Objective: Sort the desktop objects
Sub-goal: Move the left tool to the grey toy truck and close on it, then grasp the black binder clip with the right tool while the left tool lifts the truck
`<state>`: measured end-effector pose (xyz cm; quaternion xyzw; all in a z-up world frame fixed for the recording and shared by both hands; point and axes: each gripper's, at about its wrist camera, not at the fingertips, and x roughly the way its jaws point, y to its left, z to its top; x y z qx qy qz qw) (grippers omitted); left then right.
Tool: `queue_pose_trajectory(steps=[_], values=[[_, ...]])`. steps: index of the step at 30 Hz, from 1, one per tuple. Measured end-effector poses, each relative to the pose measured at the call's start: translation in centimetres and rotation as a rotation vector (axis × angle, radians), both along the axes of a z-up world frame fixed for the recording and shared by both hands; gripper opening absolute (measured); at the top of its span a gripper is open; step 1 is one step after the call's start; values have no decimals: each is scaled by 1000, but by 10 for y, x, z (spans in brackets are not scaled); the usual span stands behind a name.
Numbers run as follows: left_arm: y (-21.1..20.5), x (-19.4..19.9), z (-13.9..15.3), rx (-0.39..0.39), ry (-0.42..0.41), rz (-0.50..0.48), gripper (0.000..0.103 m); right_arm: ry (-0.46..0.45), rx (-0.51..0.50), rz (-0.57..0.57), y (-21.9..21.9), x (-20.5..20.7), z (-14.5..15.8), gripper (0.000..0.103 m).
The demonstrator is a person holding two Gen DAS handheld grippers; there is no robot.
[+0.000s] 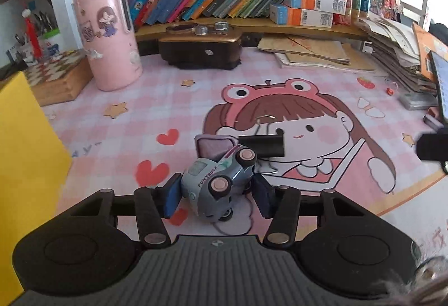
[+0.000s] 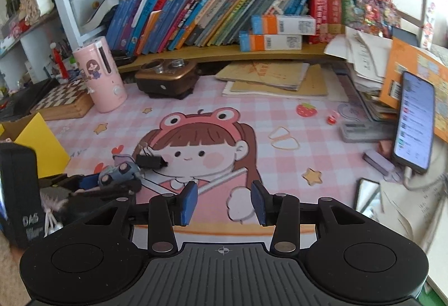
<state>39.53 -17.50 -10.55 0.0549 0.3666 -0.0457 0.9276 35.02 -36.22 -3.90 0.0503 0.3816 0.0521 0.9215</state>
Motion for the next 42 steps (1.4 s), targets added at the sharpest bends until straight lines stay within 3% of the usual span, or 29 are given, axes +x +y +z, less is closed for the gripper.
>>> queue_pose_trajectory(steps=[2,10,12,15,22,26,27,29,34,42], values=[[9,-9,7,-8,-13,22,50,-3,5,15,7,7,-2,49],[59,-72,51,-143,-42,166,50,4,-29,120,59,37,-28,53],[67,-90,60,-165,-45,189,50,3,-46,128,77,42,-36,60],[77,-116,70,-187,-45,234,50,0,-63,95,96,48,-46,67],[88,-153,85,-199,-53,305,50,-1,-85,-39,123,61,-64,67],[89,-161,90,-198,-61,307,50,-8,-97,-59,132,63,-69,62],[88,-161,90,-196,-63,305,50,-14,-98,-65,132,63,-70,49],[87,-163,93,-199,-68,296,50,-27,-106,-70,132,62,-71,40],[82,-163,97,-218,-79,262,50,-44,-85,-53,115,57,-65,40],[66,-164,108,-274,-109,175,50,-91,-7,63,67,10,-15,40]])
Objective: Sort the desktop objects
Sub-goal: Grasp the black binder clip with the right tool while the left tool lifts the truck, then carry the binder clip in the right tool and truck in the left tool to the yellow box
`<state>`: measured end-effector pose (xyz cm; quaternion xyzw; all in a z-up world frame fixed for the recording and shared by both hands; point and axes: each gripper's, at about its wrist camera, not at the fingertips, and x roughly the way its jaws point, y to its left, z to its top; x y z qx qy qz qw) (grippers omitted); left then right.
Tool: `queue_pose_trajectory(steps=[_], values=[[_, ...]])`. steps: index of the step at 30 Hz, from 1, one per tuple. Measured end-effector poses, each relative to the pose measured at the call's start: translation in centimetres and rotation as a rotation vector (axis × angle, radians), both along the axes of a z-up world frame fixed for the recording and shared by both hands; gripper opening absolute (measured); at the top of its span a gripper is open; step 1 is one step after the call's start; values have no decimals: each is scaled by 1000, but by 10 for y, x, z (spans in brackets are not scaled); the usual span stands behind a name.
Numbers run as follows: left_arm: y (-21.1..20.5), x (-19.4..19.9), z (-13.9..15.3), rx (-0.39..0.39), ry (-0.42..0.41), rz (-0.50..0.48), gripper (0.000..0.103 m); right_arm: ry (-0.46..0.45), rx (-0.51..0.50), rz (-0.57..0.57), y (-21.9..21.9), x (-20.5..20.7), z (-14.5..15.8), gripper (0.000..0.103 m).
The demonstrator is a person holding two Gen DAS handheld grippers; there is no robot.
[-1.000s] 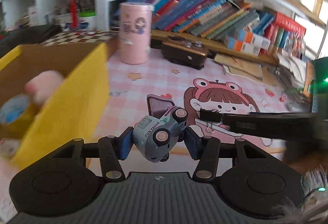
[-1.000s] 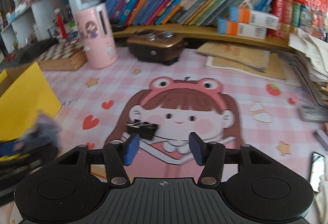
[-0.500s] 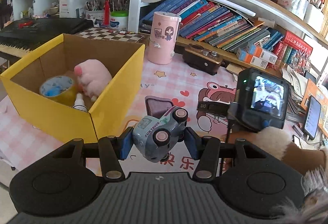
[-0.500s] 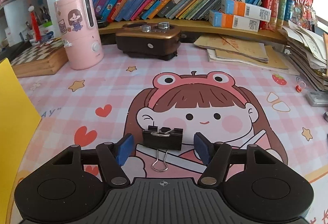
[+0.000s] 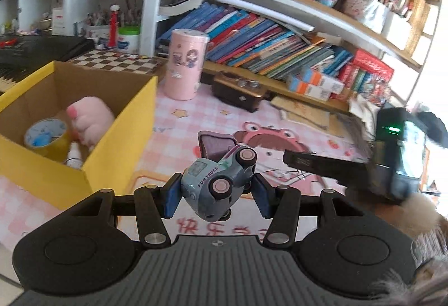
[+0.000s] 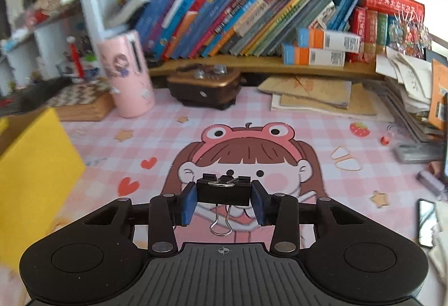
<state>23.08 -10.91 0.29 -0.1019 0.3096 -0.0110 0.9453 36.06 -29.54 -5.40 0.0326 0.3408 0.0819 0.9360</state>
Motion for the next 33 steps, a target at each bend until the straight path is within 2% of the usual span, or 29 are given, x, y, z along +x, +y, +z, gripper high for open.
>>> queue_pose_trajectory(steps=[4,8,17,25,33], values=[[-8,-5,7,-19,-19,-50,50,-6,27,60,-24,-33,26,40],[-14,-13,11,-37,-29,-88,50,24,59,71,-43,-64,43,40],[-11,-32,6,-96,-7,-109,50,65,75,12,-54,-107,46,40],[14,-62,1,-110,1,-134,50,61,36,39,-26,-146,51,40],[58,-108,0,-123,6,-158,50,51,9,38,19,-194,61,40]])
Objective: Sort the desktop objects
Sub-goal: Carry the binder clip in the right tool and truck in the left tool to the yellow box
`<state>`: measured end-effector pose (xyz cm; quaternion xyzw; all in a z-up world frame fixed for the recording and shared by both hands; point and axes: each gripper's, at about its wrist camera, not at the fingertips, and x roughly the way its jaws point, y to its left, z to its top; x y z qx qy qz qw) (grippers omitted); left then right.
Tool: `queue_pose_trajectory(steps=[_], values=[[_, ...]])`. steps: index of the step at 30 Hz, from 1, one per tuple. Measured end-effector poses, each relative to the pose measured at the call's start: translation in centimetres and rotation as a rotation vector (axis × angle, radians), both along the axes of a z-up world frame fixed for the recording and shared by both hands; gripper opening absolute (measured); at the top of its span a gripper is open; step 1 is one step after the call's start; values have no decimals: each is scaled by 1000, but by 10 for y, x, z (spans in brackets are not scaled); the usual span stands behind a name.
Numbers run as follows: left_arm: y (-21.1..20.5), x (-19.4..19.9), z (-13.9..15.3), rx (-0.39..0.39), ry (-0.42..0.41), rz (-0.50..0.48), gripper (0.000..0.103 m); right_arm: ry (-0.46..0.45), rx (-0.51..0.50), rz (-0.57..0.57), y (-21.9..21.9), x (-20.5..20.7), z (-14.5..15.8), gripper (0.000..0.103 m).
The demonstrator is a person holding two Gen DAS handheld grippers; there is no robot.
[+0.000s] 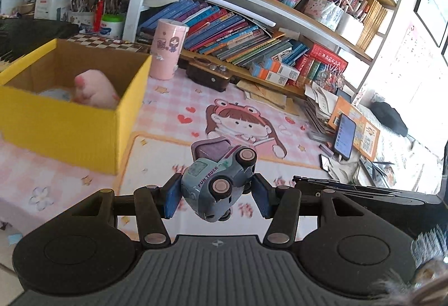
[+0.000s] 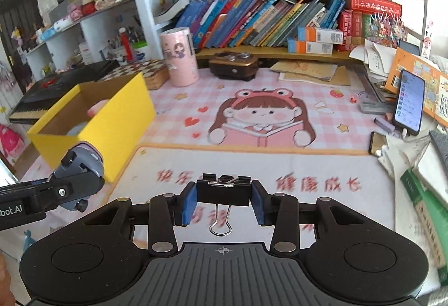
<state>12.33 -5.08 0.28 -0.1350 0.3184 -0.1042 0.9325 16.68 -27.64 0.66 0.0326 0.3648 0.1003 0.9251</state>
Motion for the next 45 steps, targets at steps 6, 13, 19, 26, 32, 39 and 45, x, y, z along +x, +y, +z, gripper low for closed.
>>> queue_pose_trajectory(steps=[6,13,19,26,32,39,45], values=[[37,-37,-2,-10,10,-13,50,11,-5,-3,37,-41,2,40],[77,-78,-5,-17,4,-13,50,15,2,-8,76,-81,1,40],[105,-99,-2,-29,-5,7,50,4,-7,27,107,-103,3,40],[127,-114,-1,-45,-23,24,50,-16,-23,59,133,-114,7,40],[144,-120,-2,-61,-28,53,50,-22,-33,92,151,-115,9,40],[162,-129,-2,-69,-35,92,50,-28,-40,133,170,-118,10,40],[173,-135,-2,-74,-36,122,50,-24,-43,167,185,-120,9,40]])
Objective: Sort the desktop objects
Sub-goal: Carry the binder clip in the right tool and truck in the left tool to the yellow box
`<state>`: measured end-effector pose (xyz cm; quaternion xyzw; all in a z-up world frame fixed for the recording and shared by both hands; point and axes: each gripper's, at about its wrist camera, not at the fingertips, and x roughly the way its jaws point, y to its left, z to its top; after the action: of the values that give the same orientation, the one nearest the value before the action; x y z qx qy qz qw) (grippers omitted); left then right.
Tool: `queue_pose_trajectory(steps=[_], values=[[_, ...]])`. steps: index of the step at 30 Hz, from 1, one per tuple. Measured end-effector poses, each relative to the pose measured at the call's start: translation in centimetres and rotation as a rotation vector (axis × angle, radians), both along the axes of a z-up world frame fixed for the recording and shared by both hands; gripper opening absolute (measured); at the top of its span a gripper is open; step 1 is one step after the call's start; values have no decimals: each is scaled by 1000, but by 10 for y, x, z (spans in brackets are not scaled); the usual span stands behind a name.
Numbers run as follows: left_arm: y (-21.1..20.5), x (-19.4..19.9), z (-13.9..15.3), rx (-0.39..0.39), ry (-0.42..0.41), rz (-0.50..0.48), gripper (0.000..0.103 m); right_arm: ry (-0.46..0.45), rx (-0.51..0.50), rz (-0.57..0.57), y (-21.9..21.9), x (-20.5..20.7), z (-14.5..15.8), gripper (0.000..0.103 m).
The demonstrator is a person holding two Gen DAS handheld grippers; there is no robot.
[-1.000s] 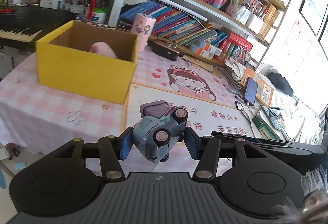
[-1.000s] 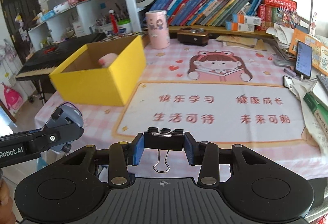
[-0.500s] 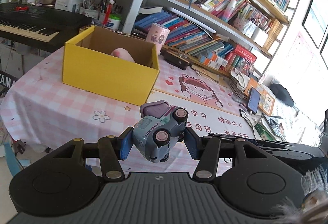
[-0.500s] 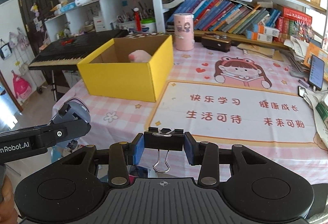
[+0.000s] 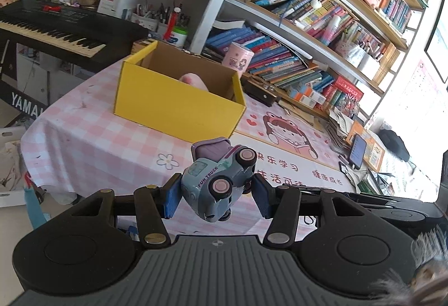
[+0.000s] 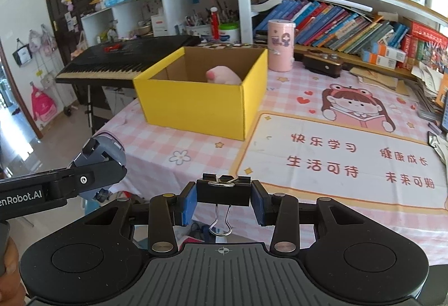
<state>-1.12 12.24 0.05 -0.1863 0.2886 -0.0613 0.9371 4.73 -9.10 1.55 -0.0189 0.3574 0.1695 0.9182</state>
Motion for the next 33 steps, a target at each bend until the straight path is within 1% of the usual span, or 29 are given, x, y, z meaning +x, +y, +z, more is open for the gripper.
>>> queue_pose_trajectory(steps=[8,18,26,33], values=[[16,-6,-1,-7,6,52,50,12,-5,56,20,5,-1,40],[19,2,-4,-11,24,81,50,26,-9,106,32,17,-4,40],[17,25,-6,-8,38,101,50,41,-2,132,32,40,-8,40],[13,63,-3,6,40,127,50,41,5,172,33,79,-8,40]])
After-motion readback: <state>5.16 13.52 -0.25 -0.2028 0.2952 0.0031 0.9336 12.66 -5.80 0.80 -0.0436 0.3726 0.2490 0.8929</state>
